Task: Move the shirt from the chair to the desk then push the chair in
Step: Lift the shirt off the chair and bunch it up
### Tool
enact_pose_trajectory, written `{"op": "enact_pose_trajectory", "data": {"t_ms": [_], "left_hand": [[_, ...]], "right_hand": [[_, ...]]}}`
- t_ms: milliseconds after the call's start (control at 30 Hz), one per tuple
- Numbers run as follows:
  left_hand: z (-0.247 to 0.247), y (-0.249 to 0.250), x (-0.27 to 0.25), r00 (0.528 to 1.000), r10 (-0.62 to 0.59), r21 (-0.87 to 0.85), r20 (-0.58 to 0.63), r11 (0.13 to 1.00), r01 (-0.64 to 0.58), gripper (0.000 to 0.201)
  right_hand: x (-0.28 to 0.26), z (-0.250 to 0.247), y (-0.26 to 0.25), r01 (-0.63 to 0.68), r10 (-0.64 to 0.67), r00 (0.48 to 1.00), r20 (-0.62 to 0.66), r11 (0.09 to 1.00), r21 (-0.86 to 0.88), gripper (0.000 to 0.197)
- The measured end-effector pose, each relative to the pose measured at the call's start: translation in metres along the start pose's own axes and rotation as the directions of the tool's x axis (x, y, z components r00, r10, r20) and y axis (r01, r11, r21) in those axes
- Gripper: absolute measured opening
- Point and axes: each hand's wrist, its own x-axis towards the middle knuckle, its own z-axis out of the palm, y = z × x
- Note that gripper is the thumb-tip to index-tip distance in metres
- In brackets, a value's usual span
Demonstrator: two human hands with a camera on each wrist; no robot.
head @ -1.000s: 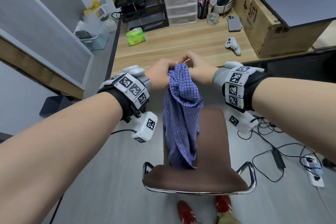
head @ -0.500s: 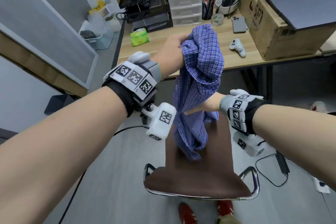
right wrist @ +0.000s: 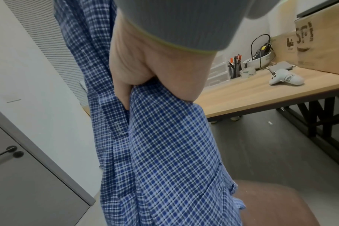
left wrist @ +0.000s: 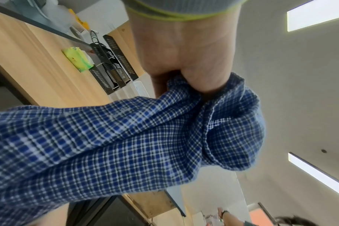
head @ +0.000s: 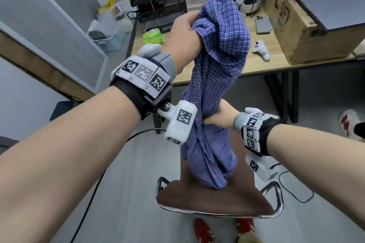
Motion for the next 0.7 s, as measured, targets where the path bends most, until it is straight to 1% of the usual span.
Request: {"op": "enact_pose_trajectory", "data": {"t_ms": [33,100,167,233,300,400,467,533,567,633,700], "left_hand": [[-0.003,-0.001,0.003,0.999,-0.011,0.016,-0.034,1.0,0.011,0.017],[-0.01,-0.004,0.007,0.996,-0.028,0.036,-0.079,0.999,0.031,0.019],[-0.013,-0.008,0.002,0.996,-0.039,0.062,-0.078,0.997,0.044,0.02],[-0.014,-0.014,-0.004,0.996,-0.05,0.119,-0.079,0.991,0.059,0.022],[-0.014,-0.018,-0.007,0.994,-0.047,0.13,-0.104,0.99,0.061,0.022],[-0.016,-0.022,-0.004,0.99,-0.065,0.155,-0.123,0.984,0.084,0.019],[-0.021,-0.028,0.003,0.988,-0.087,0.151,-0.131,0.983,0.106,0.019],[-0.03,-0.036,0.01,0.979,-0.115,0.158,-0.17,0.977,0.142,0.018],[-0.036,-0.039,0.014,0.971,-0.141,0.184,-0.192,0.967,0.177,0.021],[-0.05,-0.047,0.02,0.948,-0.197,0.214,-0.252,0.943,0.253,0.035],[-0.068,-0.061,0.023,0.914,-0.248,0.228,-0.32,0.916,0.329,0.038]], "right_hand": [[0.0,0.002,0.001,-0.013,0.013,1.0,0.022,0.999,0.03,0.041],[-0.001,0.006,0.008,-0.046,0.043,0.995,0.09,0.998,0.033,0.058],[-0.005,0.012,0.016,-0.081,0.089,0.979,0.184,0.996,-0.048,0.07],[-0.008,0.017,0.026,-0.106,0.139,0.952,0.273,0.985,-0.134,0.077],[-0.013,0.023,0.031,-0.125,0.177,0.929,0.326,0.977,-0.173,0.076],[-0.019,0.028,0.023,-0.136,0.207,0.893,0.4,0.971,-0.198,0.067],[-0.019,0.031,0.021,-0.142,0.217,0.87,0.443,0.97,-0.197,0.072],[-0.02,0.03,0.021,-0.175,0.233,0.855,0.463,0.971,-0.165,0.075],[-0.021,0.028,0.023,-0.194,0.244,0.85,0.467,0.969,-0.154,0.075],[-0.024,0.026,0.027,-0.211,0.258,0.843,0.471,0.966,-0.151,0.076],[-0.027,0.026,0.033,-0.221,0.269,0.829,0.491,0.963,-0.154,0.075]]}}
